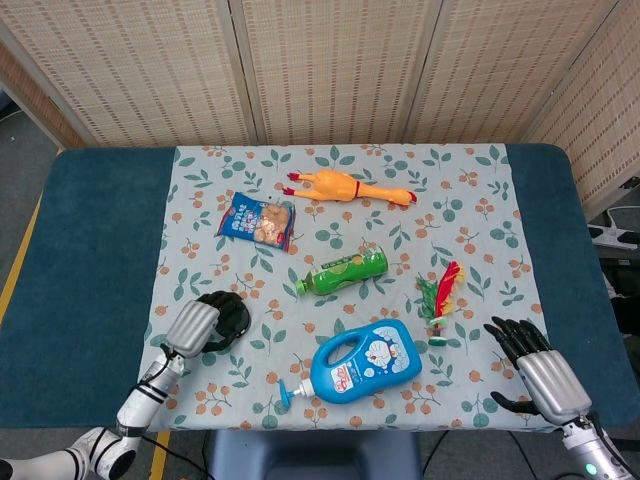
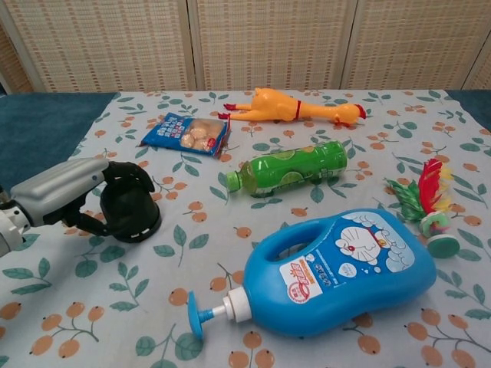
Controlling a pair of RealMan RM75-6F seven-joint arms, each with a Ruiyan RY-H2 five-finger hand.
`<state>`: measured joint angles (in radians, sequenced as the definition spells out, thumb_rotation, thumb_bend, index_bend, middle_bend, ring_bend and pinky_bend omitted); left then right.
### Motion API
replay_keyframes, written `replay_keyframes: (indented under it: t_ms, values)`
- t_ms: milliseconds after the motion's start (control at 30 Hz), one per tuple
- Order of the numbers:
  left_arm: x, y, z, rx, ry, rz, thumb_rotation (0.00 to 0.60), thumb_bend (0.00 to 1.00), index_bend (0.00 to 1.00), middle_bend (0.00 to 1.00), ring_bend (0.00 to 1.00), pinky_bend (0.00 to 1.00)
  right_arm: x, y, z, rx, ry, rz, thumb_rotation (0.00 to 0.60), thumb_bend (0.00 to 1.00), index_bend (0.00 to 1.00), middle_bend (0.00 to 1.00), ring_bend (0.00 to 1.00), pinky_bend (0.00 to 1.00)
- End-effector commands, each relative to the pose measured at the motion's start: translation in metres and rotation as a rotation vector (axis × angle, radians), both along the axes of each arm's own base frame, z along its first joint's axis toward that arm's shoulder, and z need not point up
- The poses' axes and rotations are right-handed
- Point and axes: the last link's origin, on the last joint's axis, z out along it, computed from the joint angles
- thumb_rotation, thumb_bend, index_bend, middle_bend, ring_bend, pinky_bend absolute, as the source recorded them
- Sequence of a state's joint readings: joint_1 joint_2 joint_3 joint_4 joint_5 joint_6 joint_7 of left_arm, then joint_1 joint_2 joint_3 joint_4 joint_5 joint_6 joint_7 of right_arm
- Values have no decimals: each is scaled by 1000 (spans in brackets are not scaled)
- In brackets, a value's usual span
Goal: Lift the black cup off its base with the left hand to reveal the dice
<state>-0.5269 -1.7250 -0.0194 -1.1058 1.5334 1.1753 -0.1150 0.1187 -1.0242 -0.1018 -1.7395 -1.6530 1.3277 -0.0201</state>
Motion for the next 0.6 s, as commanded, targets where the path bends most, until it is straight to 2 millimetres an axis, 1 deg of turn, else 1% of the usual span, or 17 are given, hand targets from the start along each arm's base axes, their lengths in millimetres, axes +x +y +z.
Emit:
replay_keyframes:
  t_ms: [33, 133, 333, 400, 467, 567, 600]
  values:
    - [-1, -3, -6, 16, 28, -37, 600, 476, 327, 291, 275, 482, 0, 0, 0, 2, 0, 0, 550, 107, 0, 0, 0, 0]
    - [1, -7, -8, 55, 39, -95, 600, 476, 329, 296, 277, 501, 0, 0, -1, 3, 0, -1, 549, 107, 0, 0, 0, 0]
    - [4, -14, -6, 95, 51, -165, 600, 475, 330, 291, 274, 484, 0, 0, -1, 4, 0, 0, 549, 107, 0, 0, 0, 0]
    - [2, -15, -7, 90, 63, -164, 600, 473, 320, 278, 226, 423, 0, 0, -1, 4, 0, 0, 549, 107, 0, 0, 0, 0]
    - [0, -15, -7, 87, 71, -157, 600, 471, 296, 252, 143, 312, 1, 0, -1, 6, 0, 1, 550, 107, 0, 0, 0, 0]
    - [-1, -12, -7, 83, 72, -141, 600, 465, 262, 199, 72, 211, 0, 0, -1, 4, 0, 0, 549, 106, 0, 0, 0, 0]
    - [-1, -12, -7, 80, 70, -139, 600, 462, 250, 182, 54, 196, 0, 0, 0, 3, 0, -1, 549, 107, 0, 0, 0, 0]
